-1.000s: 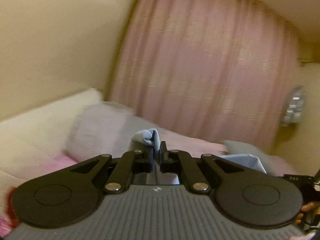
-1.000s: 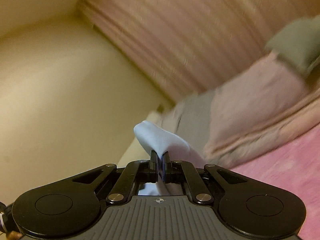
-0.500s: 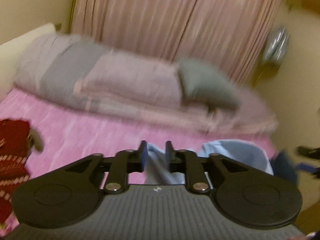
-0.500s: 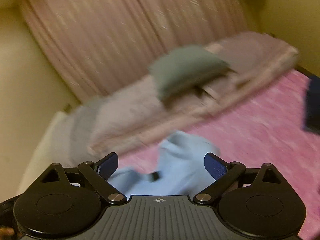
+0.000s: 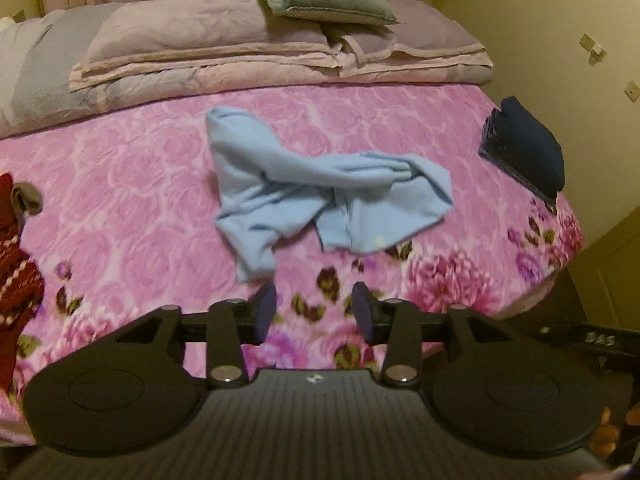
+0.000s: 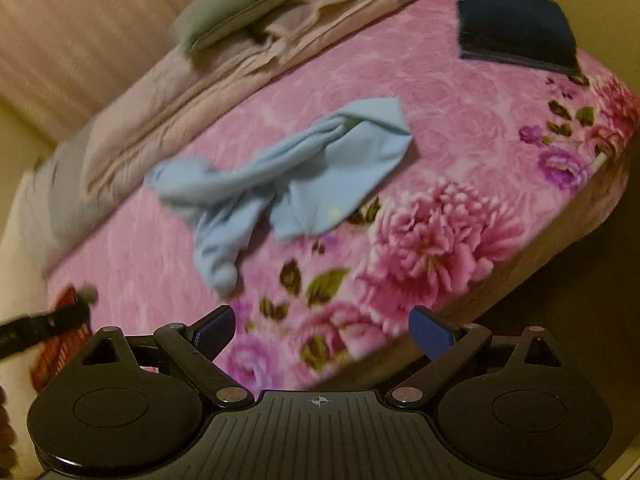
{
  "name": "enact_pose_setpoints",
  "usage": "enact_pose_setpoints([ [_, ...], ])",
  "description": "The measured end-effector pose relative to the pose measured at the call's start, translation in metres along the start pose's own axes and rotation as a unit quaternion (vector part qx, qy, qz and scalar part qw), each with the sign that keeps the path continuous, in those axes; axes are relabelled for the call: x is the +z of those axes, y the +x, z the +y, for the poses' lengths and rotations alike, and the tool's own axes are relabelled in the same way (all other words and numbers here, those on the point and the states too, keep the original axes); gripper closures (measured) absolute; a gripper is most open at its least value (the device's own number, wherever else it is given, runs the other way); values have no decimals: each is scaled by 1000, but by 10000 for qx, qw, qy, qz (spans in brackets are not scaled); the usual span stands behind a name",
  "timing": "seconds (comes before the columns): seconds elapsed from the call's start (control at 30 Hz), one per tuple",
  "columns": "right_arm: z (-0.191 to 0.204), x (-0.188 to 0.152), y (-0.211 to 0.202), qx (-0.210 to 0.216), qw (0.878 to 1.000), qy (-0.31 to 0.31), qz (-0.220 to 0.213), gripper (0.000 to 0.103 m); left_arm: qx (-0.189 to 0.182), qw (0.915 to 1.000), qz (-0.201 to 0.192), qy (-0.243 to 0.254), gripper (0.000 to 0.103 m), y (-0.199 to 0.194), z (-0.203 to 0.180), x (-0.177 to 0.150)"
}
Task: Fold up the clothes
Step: 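Lift the blue sweatshirt with both grippers and drop it onto the open bed, then move both open grippers toward the crumpled blue sweatshirt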
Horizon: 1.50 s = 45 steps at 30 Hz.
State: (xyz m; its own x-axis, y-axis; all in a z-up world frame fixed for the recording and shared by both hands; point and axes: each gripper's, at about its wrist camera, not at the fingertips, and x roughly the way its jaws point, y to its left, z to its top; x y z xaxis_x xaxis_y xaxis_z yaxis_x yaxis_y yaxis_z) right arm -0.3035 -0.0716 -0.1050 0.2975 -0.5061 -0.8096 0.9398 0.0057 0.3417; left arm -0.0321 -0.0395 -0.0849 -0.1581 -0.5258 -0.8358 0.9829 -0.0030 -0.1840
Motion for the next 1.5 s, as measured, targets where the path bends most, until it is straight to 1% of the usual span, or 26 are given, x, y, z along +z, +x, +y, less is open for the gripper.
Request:
enact_pose_setpoints([
  [0.03, -3, -13, -1, -86, 9999, 18, 59, 7, 25, 10000, 38, -19, 65, -6, 3, -10],
  [0.1, -8, -40, -4, -258, 9995, 53, 178, 7, 111, 9999, 93, -1, 65, -6, 14, -14],
  [0.17, 3, -50, -13, -215, 9996, -20, 162, 7, 216, 9997, 66, 22, 65, -13, 18, -18],
  [0.33, 16, -68, -14, -392, 9990, -181, 113, 7, 393, 9991, -45, 118, 65, -30, 22, -25],
  [0.5, 19, -72, -11, -459, 9987, -180, 155, 7, 420, 9989, -76, 182, 63, -35, 22, -30],
  [0.77, 22, -66, 7, -491, 9974, -390, 347, 7, 491, 9987, 50, 92, 63, -23, 22, -26],
  [0.97, 14, -50, 24, -506, 9955, -563, 572, 7, 570, 9981, 227, -43, 63, 0, 14, -16],
  [1.07, 5, -35, 35, -498, 9942, -661, 686, 7, 630, 9975, 297, -119, 63, 17, 1, -3],
  [1.27, -23, 10, 56, -473, 9916, -821, 877, 7, 756, 9959, 423, -270, 63, 52, -31, 26],
  [1.4, -47, 52, 75, -404, 9902, -919, 969, 7, 842, 9945, 504, -378, 63, 76, -52, 45],
  [1.5, -58, 79, 89, -324, 9883, -1065, 1045, 7, 932, 9925, 538, -580, 63, 89, -61, 55],
])
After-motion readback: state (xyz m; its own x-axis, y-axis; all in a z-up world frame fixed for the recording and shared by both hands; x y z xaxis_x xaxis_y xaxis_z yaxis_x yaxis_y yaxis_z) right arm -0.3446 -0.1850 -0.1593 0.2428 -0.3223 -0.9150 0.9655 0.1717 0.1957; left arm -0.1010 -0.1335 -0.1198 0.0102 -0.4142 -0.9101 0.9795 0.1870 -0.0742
